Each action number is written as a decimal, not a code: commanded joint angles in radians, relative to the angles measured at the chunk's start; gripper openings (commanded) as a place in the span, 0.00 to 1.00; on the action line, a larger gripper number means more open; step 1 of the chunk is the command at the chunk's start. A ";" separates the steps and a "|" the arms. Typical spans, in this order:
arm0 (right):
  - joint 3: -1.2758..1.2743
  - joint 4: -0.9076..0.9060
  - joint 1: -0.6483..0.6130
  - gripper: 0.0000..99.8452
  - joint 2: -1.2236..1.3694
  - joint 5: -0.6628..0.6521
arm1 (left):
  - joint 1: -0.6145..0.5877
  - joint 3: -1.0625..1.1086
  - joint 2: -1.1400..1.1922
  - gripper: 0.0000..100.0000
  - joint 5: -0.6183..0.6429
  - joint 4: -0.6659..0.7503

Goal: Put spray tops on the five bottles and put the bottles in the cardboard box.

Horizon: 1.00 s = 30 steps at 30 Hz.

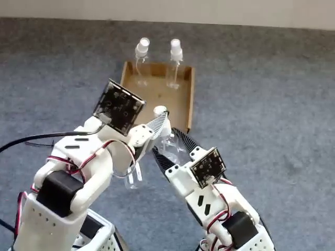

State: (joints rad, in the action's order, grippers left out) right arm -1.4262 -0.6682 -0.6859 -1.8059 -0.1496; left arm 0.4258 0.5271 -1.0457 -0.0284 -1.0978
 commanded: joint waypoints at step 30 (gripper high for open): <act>0.012 0.036 0.013 0.00 0.005 0.008 | -0.074 -0.186 0.147 0.16 -0.078 -0.043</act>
State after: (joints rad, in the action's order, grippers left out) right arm -1.4262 -0.6682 -0.6859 -1.8044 -0.1496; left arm 0.3552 0.3690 -0.8984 -0.0959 -1.1316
